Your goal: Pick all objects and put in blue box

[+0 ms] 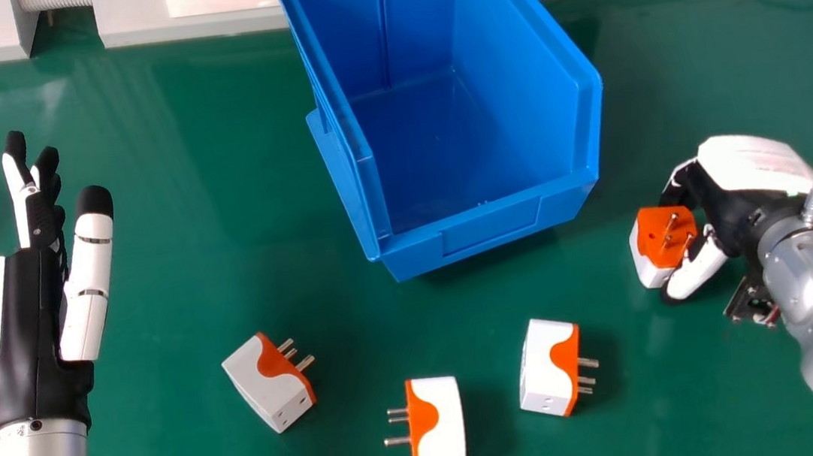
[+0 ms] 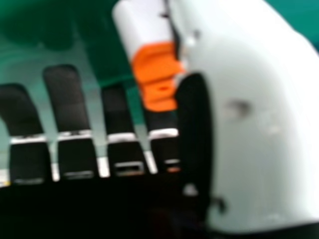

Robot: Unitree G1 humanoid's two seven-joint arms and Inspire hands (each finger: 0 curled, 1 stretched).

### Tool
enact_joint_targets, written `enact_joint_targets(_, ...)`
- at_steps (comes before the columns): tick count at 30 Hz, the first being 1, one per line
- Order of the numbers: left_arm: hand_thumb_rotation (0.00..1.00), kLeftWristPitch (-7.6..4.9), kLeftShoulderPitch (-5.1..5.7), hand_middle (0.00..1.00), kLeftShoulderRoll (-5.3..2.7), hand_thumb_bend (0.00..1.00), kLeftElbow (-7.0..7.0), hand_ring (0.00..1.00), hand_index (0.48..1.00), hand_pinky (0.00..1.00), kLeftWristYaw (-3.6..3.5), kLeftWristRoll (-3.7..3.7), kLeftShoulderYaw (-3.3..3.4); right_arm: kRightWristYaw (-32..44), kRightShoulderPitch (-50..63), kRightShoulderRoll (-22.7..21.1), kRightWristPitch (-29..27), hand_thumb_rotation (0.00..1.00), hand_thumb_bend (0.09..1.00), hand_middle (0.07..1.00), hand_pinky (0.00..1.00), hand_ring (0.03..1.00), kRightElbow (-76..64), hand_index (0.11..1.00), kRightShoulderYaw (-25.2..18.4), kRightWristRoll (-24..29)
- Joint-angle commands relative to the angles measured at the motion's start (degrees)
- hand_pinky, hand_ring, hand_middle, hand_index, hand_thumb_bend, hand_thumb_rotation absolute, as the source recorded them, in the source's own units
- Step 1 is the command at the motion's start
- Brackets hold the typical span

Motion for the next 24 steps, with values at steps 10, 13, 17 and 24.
enact_joint_targets(10,1.00,0.13,-0.20,1.00,0.34,0.46,-1.94,1.00,0.999,1.00,0.36,0.51,-0.03,-3.47,5.73,3.41,3.56,0.35,0.357,0.664,0.53,0.628,-0.52,0.671,-5.66,5.42)
enact_joint_targets(13,1.00,0.13,-0.22,1.00,0.34,0.46,-1.94,1.00,0.999,1.00,0.37,0.49,-0.02,-4.78,6.03,4.79,4.08,0.33,0.358,0.657,0.52,0.616,-0.65,0.675,-7.06,6.75)
enact_joint_targets(17,1.00,0.00,-0.18,1.00,0.34,0.45,-2.02,1.00,1.000,1.00,0.43,0.59,-0.05,-5.82,7.73,4.76,3.54,0.27,0.364,0.663,0.51,0.614,-2.10,0.701,-6.70,6.37)
enact_joint_targets(24,1.00,-0.13,-0.14,1.00,0.57,0.45,-1.82,1.00,1.000,1.00,0.28,0.52,0.08,-4.04,7.55,4.31,5.71,0.34,0.358,0.671,0.52,0.630,-2.35,0.687,-5.02,4.91)
